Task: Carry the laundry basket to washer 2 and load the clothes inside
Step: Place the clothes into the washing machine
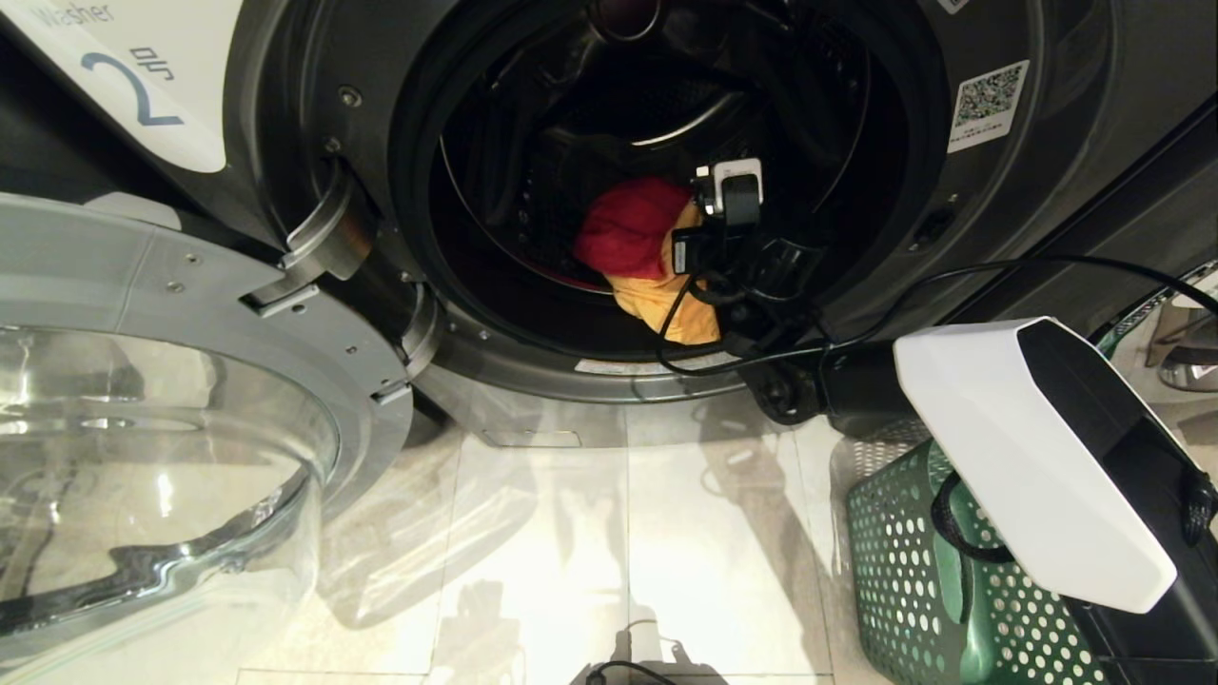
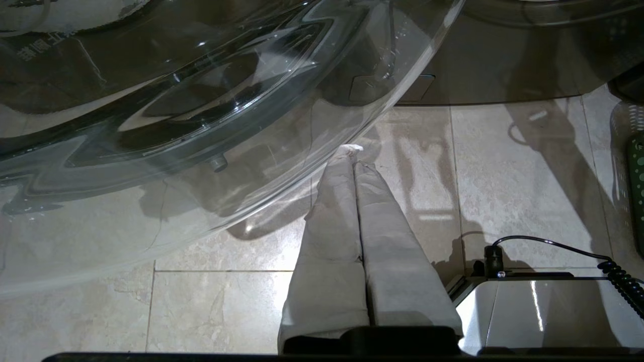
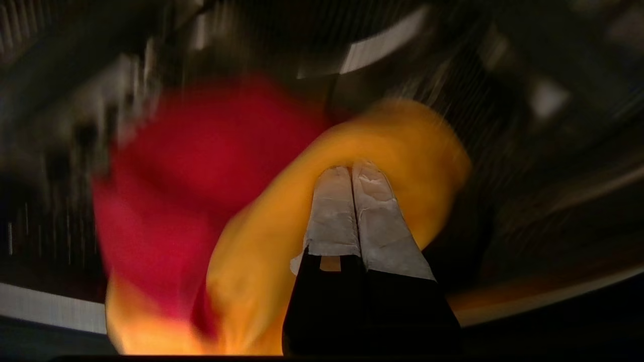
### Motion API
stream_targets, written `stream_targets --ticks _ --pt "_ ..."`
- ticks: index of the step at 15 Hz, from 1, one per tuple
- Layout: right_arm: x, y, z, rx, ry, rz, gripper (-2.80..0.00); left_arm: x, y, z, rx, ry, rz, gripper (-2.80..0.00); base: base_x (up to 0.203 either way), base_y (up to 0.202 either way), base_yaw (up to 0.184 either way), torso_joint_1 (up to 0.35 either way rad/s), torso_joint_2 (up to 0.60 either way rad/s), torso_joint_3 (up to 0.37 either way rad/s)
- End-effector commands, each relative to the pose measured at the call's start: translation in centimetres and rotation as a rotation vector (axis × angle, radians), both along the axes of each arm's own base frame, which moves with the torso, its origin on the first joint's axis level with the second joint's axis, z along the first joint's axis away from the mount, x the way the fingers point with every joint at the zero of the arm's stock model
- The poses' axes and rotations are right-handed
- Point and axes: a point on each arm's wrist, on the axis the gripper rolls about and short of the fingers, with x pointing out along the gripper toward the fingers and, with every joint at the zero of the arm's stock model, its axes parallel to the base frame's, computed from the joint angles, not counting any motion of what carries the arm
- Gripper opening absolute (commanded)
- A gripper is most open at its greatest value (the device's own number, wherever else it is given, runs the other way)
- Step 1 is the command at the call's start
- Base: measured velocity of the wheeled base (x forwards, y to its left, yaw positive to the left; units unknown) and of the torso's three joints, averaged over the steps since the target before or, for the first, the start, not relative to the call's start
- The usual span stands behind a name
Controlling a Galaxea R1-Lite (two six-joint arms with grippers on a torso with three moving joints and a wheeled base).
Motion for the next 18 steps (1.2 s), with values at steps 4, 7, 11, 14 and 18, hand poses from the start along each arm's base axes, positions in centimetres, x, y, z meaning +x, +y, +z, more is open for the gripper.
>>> stream_targets --ticks 4,7,11,14,18 --pt "-2.2 1.3 1.4 0.062 0.149 -0.016 -2.8 0.0 0.0 0.0 0.0 0.001 0.0 -2.8 0.0 0.0 0.0 0.0 0.0 0.0" --pt "-3.7 1.3 1.8 0.08 0.401 0.029 -2.8 0.0 0.0 0.0 0.0 0.001 0.0 -2.8 0.0 0.0 0.0 0.0 0.0 0.0" --pt "-5.3 0.5 0.0 0.121 0.754 0.032 -2.8 0.0 0.0 0.0 0.0 0.002 0.0 -2.8 0.0 0.0 0.0 0.0 0.0 0.0" --pt "-5.0 0.7 -0.7 0.159 0.796 0.036 -2.8 0.0 0.0 0.0 0.0 0.002 0.0 -2.8 0.0 0.0 0.0 0.0 0.0 0.0" --pt "-4.3 1.2 -2.5 0.163 0.843 0.072 -2.8 0.0 0.0 0.0 0.0 0.0 0.0 -2.8 0.0 0.0 0.0 0.0 0.0 0.0"
